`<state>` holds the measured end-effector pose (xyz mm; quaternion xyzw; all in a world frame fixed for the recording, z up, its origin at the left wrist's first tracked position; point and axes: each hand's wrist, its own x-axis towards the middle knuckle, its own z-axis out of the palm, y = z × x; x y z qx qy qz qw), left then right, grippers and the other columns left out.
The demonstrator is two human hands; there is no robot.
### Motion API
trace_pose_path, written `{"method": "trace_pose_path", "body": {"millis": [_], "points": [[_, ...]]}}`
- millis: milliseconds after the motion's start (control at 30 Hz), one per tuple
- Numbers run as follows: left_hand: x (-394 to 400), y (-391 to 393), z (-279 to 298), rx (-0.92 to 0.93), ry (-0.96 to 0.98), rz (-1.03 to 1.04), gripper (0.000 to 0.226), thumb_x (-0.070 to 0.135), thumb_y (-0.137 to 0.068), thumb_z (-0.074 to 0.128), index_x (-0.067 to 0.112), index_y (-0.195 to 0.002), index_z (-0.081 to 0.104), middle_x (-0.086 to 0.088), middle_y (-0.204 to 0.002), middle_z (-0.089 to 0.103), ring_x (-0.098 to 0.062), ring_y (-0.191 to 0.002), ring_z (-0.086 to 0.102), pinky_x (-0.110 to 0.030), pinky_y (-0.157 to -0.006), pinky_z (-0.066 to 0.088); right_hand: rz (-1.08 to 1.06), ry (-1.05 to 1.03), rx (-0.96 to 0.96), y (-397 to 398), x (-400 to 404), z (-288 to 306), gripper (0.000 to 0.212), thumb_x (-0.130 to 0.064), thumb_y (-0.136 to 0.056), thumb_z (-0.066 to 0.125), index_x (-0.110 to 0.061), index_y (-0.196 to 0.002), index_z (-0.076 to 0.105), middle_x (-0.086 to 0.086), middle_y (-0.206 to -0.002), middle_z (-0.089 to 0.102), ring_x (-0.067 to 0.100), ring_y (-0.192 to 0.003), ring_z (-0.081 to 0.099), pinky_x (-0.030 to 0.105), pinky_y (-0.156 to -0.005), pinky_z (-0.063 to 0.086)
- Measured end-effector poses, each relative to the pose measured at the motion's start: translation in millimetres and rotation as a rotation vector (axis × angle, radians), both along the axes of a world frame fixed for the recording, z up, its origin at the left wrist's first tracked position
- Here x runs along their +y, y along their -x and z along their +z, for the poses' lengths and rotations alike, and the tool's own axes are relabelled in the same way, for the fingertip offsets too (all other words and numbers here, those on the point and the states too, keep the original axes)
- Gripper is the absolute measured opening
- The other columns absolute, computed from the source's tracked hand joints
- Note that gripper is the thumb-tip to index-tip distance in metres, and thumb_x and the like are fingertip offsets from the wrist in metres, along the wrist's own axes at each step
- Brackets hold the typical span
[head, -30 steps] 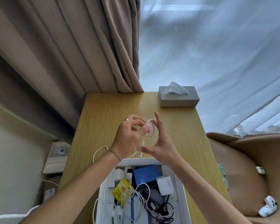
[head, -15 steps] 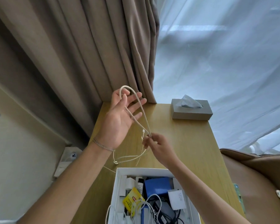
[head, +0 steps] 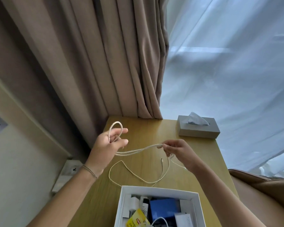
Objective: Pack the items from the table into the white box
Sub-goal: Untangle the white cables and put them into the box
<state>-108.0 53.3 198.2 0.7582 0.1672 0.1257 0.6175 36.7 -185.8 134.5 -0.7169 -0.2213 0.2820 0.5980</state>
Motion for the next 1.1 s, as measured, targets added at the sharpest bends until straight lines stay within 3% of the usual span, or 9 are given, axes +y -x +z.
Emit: {"method": "trace_pose_path", "body": {"millis": [133,300,400,533,633,700,800,933,1100], "points": [[-16,3,-15,0.090,-0.164,-0.027,0.027,0.029,-0.081,0.080,0.032,-0.106,0.070,0.007,-0.070,0.047,-0.004,-0.062,0.047,-0.027,-0.067,0.046,0.023,-0.102,-0.033,10,20,21,0.027,-0.005,-0.099,0.058,-0.010,-0.124,0.068,-0.005,-0.064,0.051,0.011,-0.064,0.047,0.021,-0.064,0.041],[-38,0,-16,0.165,-0.118,-0.192,0.052,0.062,-0.070,0.077,0.020,-0.099,0.069,-0.003,-0.095,0.067,-0.016,-0.090,0.065,-0.041,-0.084,0.055,0.093,-0.170,-0.120,37,46,38,0.046,-0.001,-0.094,0.065,-0.020,-0.135,0.054,0.000,-0.065,0.053,0.024,-0.067,0.047,0.039,-0.067,0.039],[-45,0,-14,0.052,-0.041,-0.276,0.050,0.054,-0.087,0.066,0.004,-0.082,0.066,-0.018,-0.074,0.057,-0.025,-0.069,0.052,-0.055,-0.072,0.047,0.057,-0.204,-0.146,45,50,44,0.044,-0.002,-0.094,0.066,-0.015,-0.134,0.053,0.010,-0.066,0.048,0.025,-0.065,0.042,0.043,-0.065,0.037],[-46,5,-13,-0.100,0.019,-0.133,0.045,0.057,-0.095,0.050,0.023,-0.071,0.067,-0.002,-0.070,0.061,-0.018,-0.067,0.054,-0.031,-0.069,0.047,0.058,-0.195,-0.148,48,43,46,0.031,-0.024,-0.095,0.065,-0.001,-0.116,0.063,0.007,-0.064,0.048,0.022,-0.059,0.041,0.036,-0.056,0.039],[-43,2,-15,-0.173,0.202,-0.005,0.040,0.045,-0.098,0.045,0.027,-0.066,0.061,-0.002,-0.103,0.076,-0.017,-0.093,0.069,-0.032,-0.088,0.052,0.069,-0.205,-0.093,52,35,39,0.038,-0.030,-0.096,0.056,0.006,-0.103,0.066,0.003,-0.065,0.050,0.018,-0.061,0.049,0.028,-0.061,0.048],[-38,-2,-14,-0.216,0.483,0.018,0.040,0.040,-0.100,0.043,0.015,-0.069,0.052,-0.014,-0.121,0.071,-0.025,-0.116,0.065,-0.050,-0.105,0.044,0.062,-0.176,-0.067,57,29,29,0.030,-0.022,-0.101,0.054,0.004,-0.098,0.068,-0.001,-0.064,0.052,0.016,-0.062,0.051,0.024,-0.064,0.049],[-28,-2,-12,-0.232,0.977,-0.130,0.045,0.041,-0.104,0.038,0.011,-0.071,0.046,-0.026,-0.134,0.060,-0.037,-0.130,0.055,-0.056,-0.114,0.031,0.092,-0.083,-0.031,67,22,12,0.030,-0.016,-0.105,0.048,0.004,-0.096,0.068,0.001,-0.063,0.054,0.017,-0.061,0.053,0.025,-0.066,0.048],[-25,1,-18,-0.229,1.213,-0.129,0.046,0.042,-0.103,0.044,0.011,-0.071,0.053,-0.023,-0.106,0.069,-0.046,-0.126,0.055,-0.060,-0.108,0.040,0.136,0.112,-0.132,81,10,-4,0.028,-0.027,-0.103,0.053,-0.012,-0.094,0.074,0.000,-0.062,0.058,0.018,-0.061,0.055,0.032,-0.069,0.047],[-27,8,-28,-0.113,1.003,-0.028,0.045,0.043,-0.103,0.041,0.013,-0.073,0.056,-0.012,-0.082,0.061,-0.034,-0.086,0.067,-0.053,-0.092,0.054,0.121,0.399,-0.305,84,-18,-8,0.015,-0.031,-0.099,0.061,-0.028,-0.091,0.074,0.001,-0.070,0.068,0.008,-0.059,0.057,0.026,-0.061,0.046]]}}
